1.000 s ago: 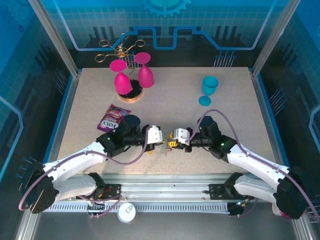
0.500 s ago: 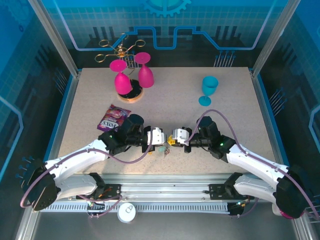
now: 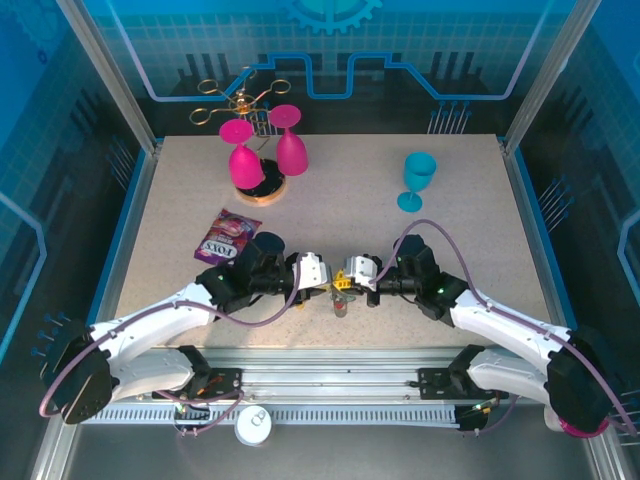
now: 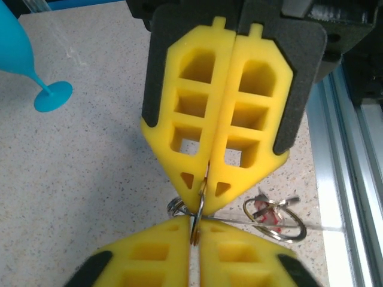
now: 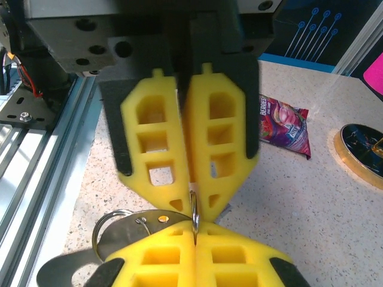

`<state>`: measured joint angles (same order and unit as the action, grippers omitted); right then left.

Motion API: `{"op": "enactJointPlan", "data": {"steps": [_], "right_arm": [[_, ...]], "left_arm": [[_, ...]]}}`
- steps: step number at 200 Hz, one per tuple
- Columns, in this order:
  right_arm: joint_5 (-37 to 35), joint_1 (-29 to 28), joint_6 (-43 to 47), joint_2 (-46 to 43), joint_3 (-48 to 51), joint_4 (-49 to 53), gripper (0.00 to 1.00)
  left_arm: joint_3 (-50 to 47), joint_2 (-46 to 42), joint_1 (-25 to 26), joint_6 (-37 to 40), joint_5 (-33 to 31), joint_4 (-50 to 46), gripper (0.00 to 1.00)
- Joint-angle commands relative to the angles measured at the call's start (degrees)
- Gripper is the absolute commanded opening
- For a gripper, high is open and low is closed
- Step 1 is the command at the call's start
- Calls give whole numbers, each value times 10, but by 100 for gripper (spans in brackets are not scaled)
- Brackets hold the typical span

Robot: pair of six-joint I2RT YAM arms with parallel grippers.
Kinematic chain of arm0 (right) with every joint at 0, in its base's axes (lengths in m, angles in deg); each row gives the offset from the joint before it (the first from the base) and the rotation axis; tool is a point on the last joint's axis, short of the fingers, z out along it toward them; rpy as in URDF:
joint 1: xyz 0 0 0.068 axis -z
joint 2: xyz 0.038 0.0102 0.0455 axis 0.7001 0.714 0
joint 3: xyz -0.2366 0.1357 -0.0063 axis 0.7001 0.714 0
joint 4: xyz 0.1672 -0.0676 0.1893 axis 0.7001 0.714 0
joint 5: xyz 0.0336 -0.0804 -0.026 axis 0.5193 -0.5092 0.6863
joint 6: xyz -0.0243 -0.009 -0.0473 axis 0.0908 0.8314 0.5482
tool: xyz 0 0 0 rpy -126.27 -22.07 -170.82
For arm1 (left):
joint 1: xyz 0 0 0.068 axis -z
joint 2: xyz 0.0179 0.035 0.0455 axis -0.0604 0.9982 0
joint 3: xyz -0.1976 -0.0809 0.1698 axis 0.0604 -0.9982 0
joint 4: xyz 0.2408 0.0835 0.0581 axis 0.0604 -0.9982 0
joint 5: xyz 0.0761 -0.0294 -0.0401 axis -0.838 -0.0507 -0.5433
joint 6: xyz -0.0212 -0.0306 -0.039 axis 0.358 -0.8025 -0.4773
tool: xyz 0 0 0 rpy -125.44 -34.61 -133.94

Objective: Put the keys on the keyring

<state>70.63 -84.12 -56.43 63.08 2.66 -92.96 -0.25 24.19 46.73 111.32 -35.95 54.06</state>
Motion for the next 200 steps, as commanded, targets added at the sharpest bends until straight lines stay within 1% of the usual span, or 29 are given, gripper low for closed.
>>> {"op": "enactJointPlan", "data": {"steps": [1, 18, 29, 31, 32, 33, 40, 44, 50, 61, 75, 94, 106, 112, 127, 151, 173, 200], "right_arm": [[48, -10, -20, 2, 4, -58, 0], [45, -10, -21, 2, 8, -58, 0], [31, -9, -24, -3, 12, -60, 0], [25, -9, -26, -5, 14, -61, 5], [25, -9, -26, -5, 14, -61, 5], [20, -8, -27, -7, 15, -62, 10], [4, -5, -32, -15, 22, -66, 25], [-4, -3, -35, -24, 26, -69, 30], [-17, 2, -41, -35, 32, -72, 34], [-45, 15, -55, -59, 42, -74, 37], [-101, 35, -85, -90, 51, -73, 42], [-181, 51, -128, -117, 48, -45, 41], [-224, 54, -150, -118, 31, 2, 42], [-240, 54, -155, -116, 21, 22, 40], [-250, 53, -173, -104, 4, 52, 36], [-249, 37, -212, -69, -9, 59, 34], [-269, -6, -252, -16, -21, 51, 33], [-291, -60, -351, 83, -37, 5, 33]], "left_arm": [[-6, -14, 3, -17, 20, 66, 1], [-14, -22, 3, -14, 14, 76, 0], [-19, -27, 4, -8, 3, 85, 0], [-20, -28, 3, -6, 0, 85, 0], [-20, -29, 4, -5, -1, 85, 0], [-20, -29, 4, -4, -2, 85, 0], [-23, -34, 3, 4, -12, 87, 0], [-24, -37, 3, 8, -17, 87, 0], [-26, -41, 4, 16, -26, 84, 0], [-26, -49, 3, 36, -41, 76, 0], [-26, -54, 3, 70, -71, 64, 0], [-23, -57, 4, 105, -126, 55, 0], [-15, -58, 2, 115, -152, 47, 0], [-9, -58, 0, 114, -163, 42, 0], [10, -58, -9, 104, -185, 25, 0], [28, -60, -30, 84, -233, 1, 0], [37, -67, -63, 64, -250, -32, 0], [37, -71, -107, 24, -262, -51, 0]]}}
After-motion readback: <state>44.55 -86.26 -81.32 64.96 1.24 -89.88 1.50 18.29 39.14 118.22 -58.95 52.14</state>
